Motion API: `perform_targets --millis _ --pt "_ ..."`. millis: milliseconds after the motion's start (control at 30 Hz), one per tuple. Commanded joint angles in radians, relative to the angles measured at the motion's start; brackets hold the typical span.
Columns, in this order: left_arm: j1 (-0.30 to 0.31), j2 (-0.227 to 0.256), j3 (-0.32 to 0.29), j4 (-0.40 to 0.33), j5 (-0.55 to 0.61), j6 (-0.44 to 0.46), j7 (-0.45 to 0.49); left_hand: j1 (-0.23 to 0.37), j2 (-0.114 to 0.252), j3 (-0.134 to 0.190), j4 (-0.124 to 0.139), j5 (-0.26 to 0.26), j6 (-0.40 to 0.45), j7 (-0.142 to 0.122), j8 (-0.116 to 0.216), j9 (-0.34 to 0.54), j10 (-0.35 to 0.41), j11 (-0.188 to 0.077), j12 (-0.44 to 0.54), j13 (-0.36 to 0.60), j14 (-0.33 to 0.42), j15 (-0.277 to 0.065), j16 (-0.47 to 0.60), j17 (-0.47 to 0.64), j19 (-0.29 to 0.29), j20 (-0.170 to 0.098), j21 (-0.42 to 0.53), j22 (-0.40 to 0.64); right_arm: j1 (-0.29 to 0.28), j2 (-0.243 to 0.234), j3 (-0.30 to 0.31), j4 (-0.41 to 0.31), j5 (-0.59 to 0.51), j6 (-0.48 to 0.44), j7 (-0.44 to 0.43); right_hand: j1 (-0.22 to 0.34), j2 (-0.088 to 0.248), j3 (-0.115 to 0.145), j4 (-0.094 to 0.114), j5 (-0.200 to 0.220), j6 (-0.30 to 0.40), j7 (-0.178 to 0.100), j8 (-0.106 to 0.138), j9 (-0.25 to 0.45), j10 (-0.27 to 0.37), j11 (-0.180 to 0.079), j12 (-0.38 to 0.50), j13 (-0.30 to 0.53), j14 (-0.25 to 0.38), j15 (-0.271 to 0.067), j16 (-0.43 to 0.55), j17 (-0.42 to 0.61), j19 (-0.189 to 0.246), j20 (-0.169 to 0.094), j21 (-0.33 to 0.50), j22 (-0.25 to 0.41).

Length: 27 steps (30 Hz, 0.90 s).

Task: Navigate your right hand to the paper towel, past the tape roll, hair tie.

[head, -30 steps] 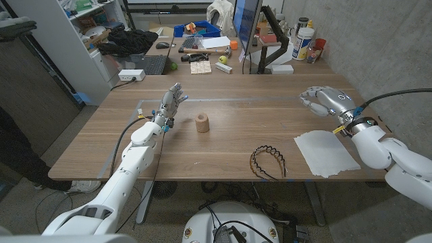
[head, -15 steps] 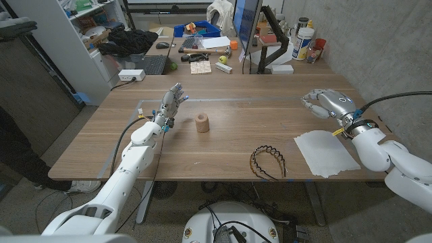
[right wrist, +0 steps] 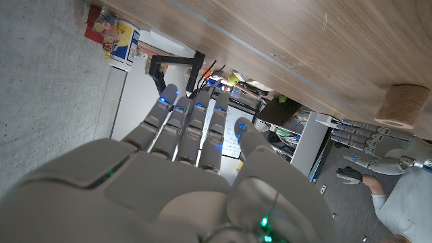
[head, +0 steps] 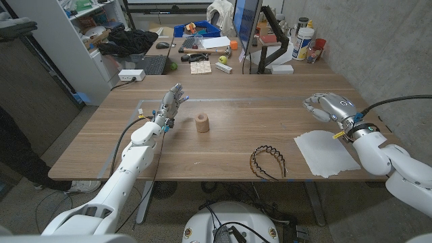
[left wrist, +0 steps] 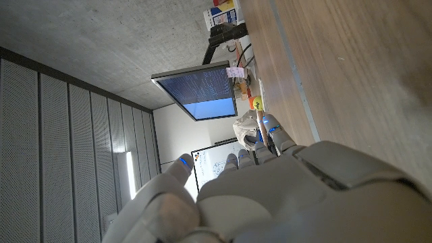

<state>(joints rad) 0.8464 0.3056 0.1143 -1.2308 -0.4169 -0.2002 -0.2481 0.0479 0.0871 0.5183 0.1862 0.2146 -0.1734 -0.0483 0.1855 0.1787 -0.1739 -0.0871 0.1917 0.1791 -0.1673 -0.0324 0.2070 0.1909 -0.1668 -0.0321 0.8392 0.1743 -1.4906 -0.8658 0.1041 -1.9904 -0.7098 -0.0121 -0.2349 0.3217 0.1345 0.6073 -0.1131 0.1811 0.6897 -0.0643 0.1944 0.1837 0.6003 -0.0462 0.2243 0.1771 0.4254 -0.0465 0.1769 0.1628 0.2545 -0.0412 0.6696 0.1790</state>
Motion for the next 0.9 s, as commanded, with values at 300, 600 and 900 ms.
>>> perform_targets --millis 300,600,900 --pt "-0.006 -0.006 0.002 0.015 0.000 -0.006 -0.009 -0.008 0.089 0.006 -0.001 0.004 -0.147 -0.003 0.005 0.004 -0.156 -0.009 0.004 0.002 -0.265 -0.048 0.001 0.003 -0.280 -0.096 -0.004 0.006 -0.043 0.009 0.027 -0.014 0.001 -0.006 0.026 0.018 -0.022 0.006 -0.022 0.001 -0.010 -0.005 -0.009 0.003 -0.007 -0.001 -0.013 0.002 0.001 -0.085 -0.003 0.001 0.006 -0.070 -0.008 0.003" --pt "-0.007 -0.007 0.002 0.018 0.001 -0.009 -0.010 -0.008 0.089 0.006 -0.001 0.004 -0.147 -0.002 0.005 0.004 -0.156 -0.008 0.004 0.002 -0.265 -0.048 0.001 0.003 -0.280 -0.095 -0.006 0.006 -0.047 0.016 0.021 -0.012 0.001 -0.012 0.037 0.021 -0.025 0.008 -0.027 0.002 -0.012 -0.006 -0.009 0.003 -0.003 0.003 -0.013 0.002 0.000 -0.084 -0.003 0.001 0.005 -0.070 -0.010 0.003" --pt "-0.005 -0.005 0.000 0.015 0.000 -0.008 -0.008 -0.009 0.089 0.007 -0.001 0.004 -0.148 -0.003 0.004 0.004 -0.156 -0.010 0.003 0.002 -0.265 -0.048 0.001 0.003 -0.279 -0.095 -0.008 0.006 -0.055 0.022 0.017 -0.015 -0.007 -0.028 0.038 0.023 -0.028 0.010 -0.031 0.002 -0.017 -0.005 -0.010 0.003 -0.009 -0.003 -0.016 0.002 -0.004 -0.084 -0.004 0.002 0.004 -0.070 -0.012 0.003"
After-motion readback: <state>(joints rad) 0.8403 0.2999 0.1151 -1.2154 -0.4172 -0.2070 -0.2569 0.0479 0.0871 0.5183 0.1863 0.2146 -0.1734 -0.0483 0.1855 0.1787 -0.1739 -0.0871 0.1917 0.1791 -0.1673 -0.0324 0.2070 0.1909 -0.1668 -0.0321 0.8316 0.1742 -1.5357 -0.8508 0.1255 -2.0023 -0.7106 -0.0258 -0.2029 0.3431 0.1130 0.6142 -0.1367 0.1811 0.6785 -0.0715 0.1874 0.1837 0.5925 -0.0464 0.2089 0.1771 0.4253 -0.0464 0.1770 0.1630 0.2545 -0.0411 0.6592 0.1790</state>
